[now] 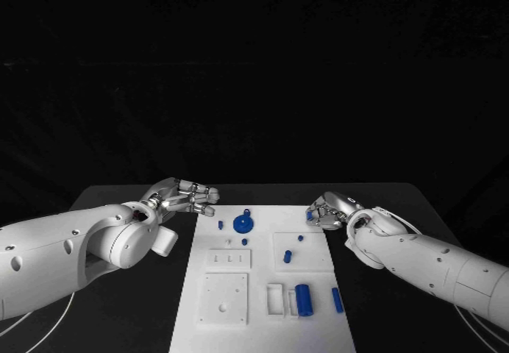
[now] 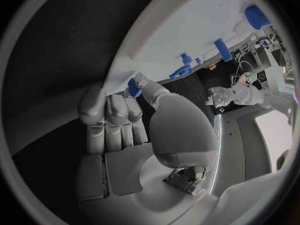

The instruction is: Assemble the parts on the task board

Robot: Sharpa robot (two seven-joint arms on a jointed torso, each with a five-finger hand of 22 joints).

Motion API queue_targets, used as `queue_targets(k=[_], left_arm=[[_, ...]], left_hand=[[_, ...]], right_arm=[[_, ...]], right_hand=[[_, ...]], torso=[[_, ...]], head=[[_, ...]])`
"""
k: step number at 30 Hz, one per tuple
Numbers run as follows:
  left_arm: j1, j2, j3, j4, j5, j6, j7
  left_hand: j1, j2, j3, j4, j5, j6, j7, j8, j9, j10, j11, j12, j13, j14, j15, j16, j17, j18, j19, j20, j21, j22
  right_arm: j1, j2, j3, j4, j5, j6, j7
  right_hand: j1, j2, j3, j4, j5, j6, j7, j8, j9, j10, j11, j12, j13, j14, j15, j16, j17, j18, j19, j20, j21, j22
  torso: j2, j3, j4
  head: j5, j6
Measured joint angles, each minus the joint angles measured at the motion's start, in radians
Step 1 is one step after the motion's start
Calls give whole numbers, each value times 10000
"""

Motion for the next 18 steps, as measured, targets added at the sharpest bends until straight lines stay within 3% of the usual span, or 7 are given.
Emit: queue_targets(k=[3, 6, 8, 14, 18], left_arm=[[2, 48, 1, -16, -51, 1, -139], [10, 153, 5, -72, -94, -1, -341], [20, 268, 10, -142, -133, -3, -566], [166, 766, 19, -443, -371, 62, -1527], [271, 1093, 27, -622, -653, 168, -2239]], left_hand=[[-74, 52, -6, 167, 0, 228, -123, 0, 0, 503, -183, 0, 0, 328, -155, 473, 133, -69, 197, -197, 332, 188], [-253, -40, -60, 391, -62, 494, -251, 0, -1, 1034, -364, -1, 1, 549, -344, 1087, 340, -68, 379, -380, 738, 439], [-418, -43, -141, 558, -174, 638, -327, 0, -1, 1427, -504, 0, 14, 696, -490, 1586, 528, -228, 511, -511, 1042, 631], [-984, -166, -532, 1158, -662, 687, -374, 0, -2, 2143, -681, 27, 32, 613, -660, 3255, 1134, -226, 454, -750, 1976, 1278], [-1183, -281, -627, 1254, -747, 477, -362, 0, 1, 2650, -811, 61, 59, 520, -813, 4380, 1455, -226, 366, -943, 2706, 1810]], right_arm=[[7, -21, 0, 259, -26, -35, -61], [71, -30, -5, 570, -80, -41, -163], [157, -14, -4, 812, -141, -36, -267], [372, 85, 1, 1502, -372, 24, -755], [492, 185, 3, 1867, -516, 89, -1106]], right_hand=[[0, 0, -54, -54, 0, 2, -2, 11, 5, 0, 0, 0, 14, 0, 0, 0, 14, 0, 0, 0, 0, 0], [0, 0, -70, -70, 0, 4, -4, 11, 10, 0, 0, 0, 15, 0, 0, 0, 14, 0, 0, 0, 0, 0], [0, 0, -83, -82, 0, 5, -5, 11, 12, 0, 0, 0, 15, 0, 0, 0, 14, 0, 0, 0, 0, 0], [0, -1, -114, -51, 0, 6, -6, 11, 12, 1, 1, 0, 14, 0, 0, 0, 29, 0, 0, 0, 0, 0], [1, -3, -114, -51, 0, 7, -5, 10, 11, 1, 2, 0, 23, 0, 1, 0, 29, 0, 0, 1, 0, 0]], torso=[[-13, -3, -12], [-33, -5, -25], [-57, -9, -42], [-174, -23, -98], [-265, -37, -133]], head=[[24, 42], [59, 84], [95, 102], [244, 118], [322, 106]])
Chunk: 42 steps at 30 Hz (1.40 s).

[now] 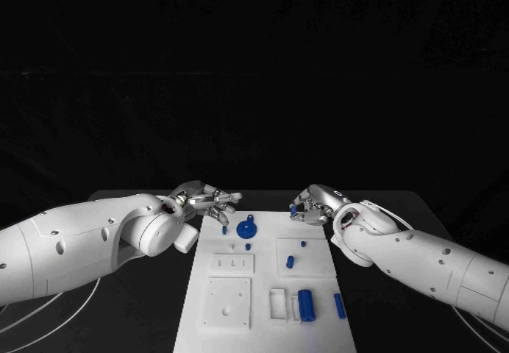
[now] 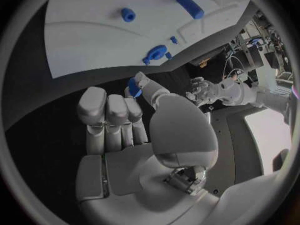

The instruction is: Assemble the parts on the task board

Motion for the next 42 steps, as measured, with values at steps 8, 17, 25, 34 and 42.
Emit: queue_targets(k=[8, 17, 25, 34, 42], left_arm=[[71, 663, 7, -382, -704, 191, -1374], [79, 1101, 7, -585, -1349, 255, -2397], [80, 1276, 6, -662, -1674, 235, -2818], [80, 1423, 5, -722, -1940, 166, -3093], [81, 1490, 4, -744, -2087, 135, -3232]], left_hand=[[-465, -371, 46, 299, -88, -257, 24, 0, -1, 86, -85, 499, 87, -2, -217, 1428, 342, 1, -88, -160, 954, 731], [-827, -899, 552, 938, -88, -293, -13, 0, -2, 86, -86, 572, 61, -60, -271, 2000, 503, 1, -198, -266, 1378, 1119], [-1055, -913, 633, 1463, -88, -330, 24, 0, -2, 77, -76, 178, 26, -291, -144, 1839, 277, 1, -397, -172, 1302, 1131], [-972, -989, 707, 1638, -88, -401, 95, 0, -3, -23, 97, 113, 30, -291, -143, 1795, 125, 1, -396, -173, 1186, 1121], [-970, -988, 688, 1573, -88, -401, 95, 0, -4, -186, 111, 112, 30, -254, -106, 1735, 63, 2, -398, -171, 1140, 1121]], right_arm=[[97, 375, 1, 519, -259, 140, -628], [114, 771, -12, 645, -557, 230, -1108], [121, 971, -59, 774, -748, 293, -1342], [142, 1016, -121, 1034, -853, 344, -1470], [145, 1072, -160, 1217, -895, 393, -1520]], right_hand=[[-68, -71, 46, 101, 0, 1, -1, -3, -3, 1, 1, 0, 0, 22, -21, 0, -1, 2, 0, 0, 0, 0], [-63, -181, 146, 199, -5, 7, -3, -6, -10, 39, -34, 0, -1, 38, -36, -38, 9, 5, 0, 1, 0, 0], [-63, -182, 146, 199, 82, 36, -28, -43, -9, 54, -20, 0, 3, 38, -35, -38, 8, 7, 0, 0, 0, 0], [-63, -182, 145, 199, 180, 37, -27, -7, -7, 55, -19, 0, 12, 38, -35, -38, 7, 8, 0, 1, 0, 0], [-105, -224, 114, 223, 238, 55, -18, -2, -3, 56, -17, 0, 12, 38, -34, -37, 6, 8, 0, 1, 0, 0]], torso=[[-187, -28, -47], [-284, -45, -61], [-281, -49, -63], [-277, -45, -64], [-277, -40, -68]], head=[[120, -36], [198, -56], [228, -47], [281, -75], [292, -90]])
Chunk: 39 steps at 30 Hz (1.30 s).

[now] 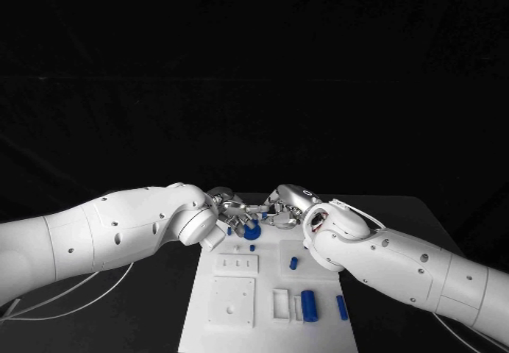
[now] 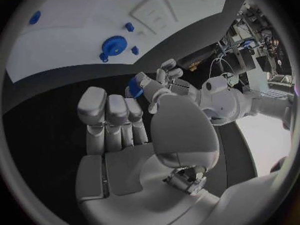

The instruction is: Assemble the parts on the task board

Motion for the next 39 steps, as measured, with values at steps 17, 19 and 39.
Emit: queue_targets(k=[17, 19, 39], left_arm=[[0, 71, -8, -21, -130, 50, -173], [0, 74, -11, -25, -138, 52, -191], [-4, 158, -29, -114, -169, 45, -315]], left_hand=[[333, 491, -258, -543, 0, 306, -87, 0, 8, -106, -32, 0, 0, 1, 0, 0, -112, 0, -31, 32, -50, 64], [298, 755, -466, -751, 0, 367, -78, 0, 5, -105, -33, 0, 0, 1, 1, 0, -149, 0, -31, 32, -90, 102], [1516, 1832, -224, -1432, 40, 979, -297, 0, 33, -177, -31, 0, -2, 1, 0, 109, -188, 0, -66, 68, -90, 213]], right_arm=[[8, 144, -56, 28, -53, 78, -59], [9, 157, -72, 27, -57, 86, -63], [25, 246, -150, -5, -77, 112, -74]], right_hand=[[-38, -38, -2, -2, 68, 20, 6, -2, -3, -21, -20, 0, -1, -1, 1, 0, -1, 2, 0, 0, 0, 0], [-38, -38, -2, -2, 75, 27, -1, -3, -3, -21, -20, 0, -2, -1, 1, 0, -1, 3, 0, 0, 0, 0], [-51, -51, -33, 24, 75, 46, -17, -47, -1, -20, -18, 0, -3, -2, 2, 0, -3, 3, 0, 0, 0, 0]], torso=[[6, -8, 0], [7, -8, -1], [10, -6, -3]], head=[[-20, 13], [-23, 4], [-45, -17]])
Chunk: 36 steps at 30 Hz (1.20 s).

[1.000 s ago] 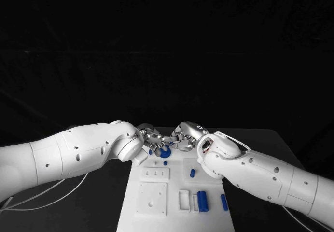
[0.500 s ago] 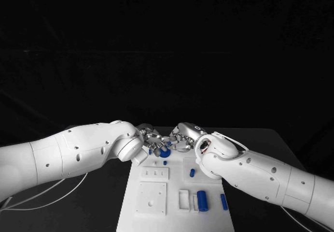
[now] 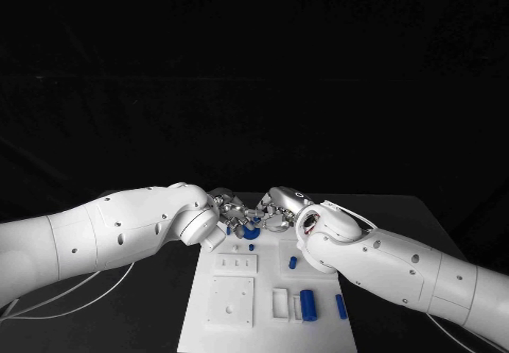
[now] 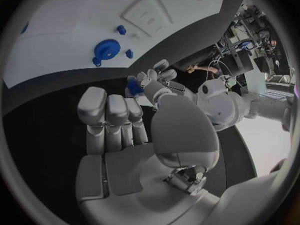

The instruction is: Assemble the parts on the task board

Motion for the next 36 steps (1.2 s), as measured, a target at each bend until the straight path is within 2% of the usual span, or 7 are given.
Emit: queue_targets(k=[10, 18, 20, 25, 27, 29, 36], left_arm=[[0, 21, 6, 9, -36, 3, -13], [0, -19, 11, 40, -99, -5, -5], [0, -29, 13, 47, -119, -4, -3], [0, -46, 14, 58, -166, 8, -2], [0, -49, 14, 59, -187, 14, -3], [0, -54, 14, 59, -212, 24, -7], [-4, -65, 11, 56, -280, 58, -18]], left_hand=[[661, 238, 551, -689, 20, 189, 143, -13, 14, 215, -200, 0, -8, -59, -58, 47, -8, -1, -55, -55, 146, 148], [678, 255, 782, -733, 16, 315, 269, 39, 36, 448, -237, 0, -7, -33, -111, 194, 23, -1, -127, -127, 290, 287], [587, 193, 904, -843, 16, 327, 281, 41, 38, 453, -269, 2, -7, 4, -147, 281, 61, 0, -127, -127, 290, 297], [396, 127, 979, -917, -23, 366, 318, 45, 202, 429, -401, 514, 46, 110, -251, 703, 263, 0, -35, -218, 367, 387], [299, 132, 943, -882, -41, 367, 318, 46, 421, 439, -438, 760, 53, 122, -271, 913, 362, -157, -6, -247, 467, 438], [255, 156, 859, -799, -41, 399, 285, 47, 558, 447, -495, 1055, 95, 95, -346, 1174, 474, -157, -3, -294, 565, 506], [6, 241, 751, -584, -42, 484, 200, 86, 569, 497, -656, 2208, 269, 35, -578, 2398, 934, -158, -17, -559, 1123, 952]], right_arm=[[-4, 5, -15, -45, -9, 46, -18], [-5, 12, -29, -56, -11, 76, -18], [-5, 10, -32, -50, -11, 77, -14], [-7, -3, -33, -35, -11, 77, -3], [-7, -5, -34, -30, -11, 78, -1], [-7, -9, -34, -24, -11, 78, 1], [-7, -21, -34, -12, -10, 78, 5]], right_hand=[[-37, -38, -13, -13, -2, 19, -17, 43, 2, 1, 1, 0, 0, -1, 1, 0, 0, 1, 0, 0, 0, -1], [-34, -36, -26, -26, 19, 28, -27, 43, 1, 1, 1, 0, 0, -1, 2, -51, -1, 0, 0, 0, 0, 0], [-34, -35, -44, -10, 42, 29, -27, 43, 0, 1, 1, 0, -1, -1, 1, -51, -1, 1, 0, 0, -24, 0], [-6, -8, -55, 0, 88, 29, -27, 39, -5, 1, 1, 0, 0, -2, 2, -51, -1, 1, 0, 0, -35, 0], [-6, -7, -56, 0, 89, 29, -27, 35, -5, 1, 1, 0, 0, -2, 2, -51, -1, 1, 0, 0, -35, 0], [-5, -7, -56, -1, 89, 29, -27, 8, -4, 1, 2, 0, -1, -2, 2, -50, -1, 1, 0, 0, -35, 0], [6, 4, -57, -1, 90, 29, -28, 0, -3, 1, 2, 0, -1, -2, 2, -50, -1, 1, 0, 0, -35, 0]], torso=[[-2, -4, 3], [-5, -5, 9], [-6, -5, 9], [-5, -5, 9], [-3, -5, 5], [-2, -5, 3], [-1, -5, 10]], head=[[-12, -16], [-28, -18], [-28, -18], [-26, -30], [-15, -31], [-11, -33], [6, -53]])
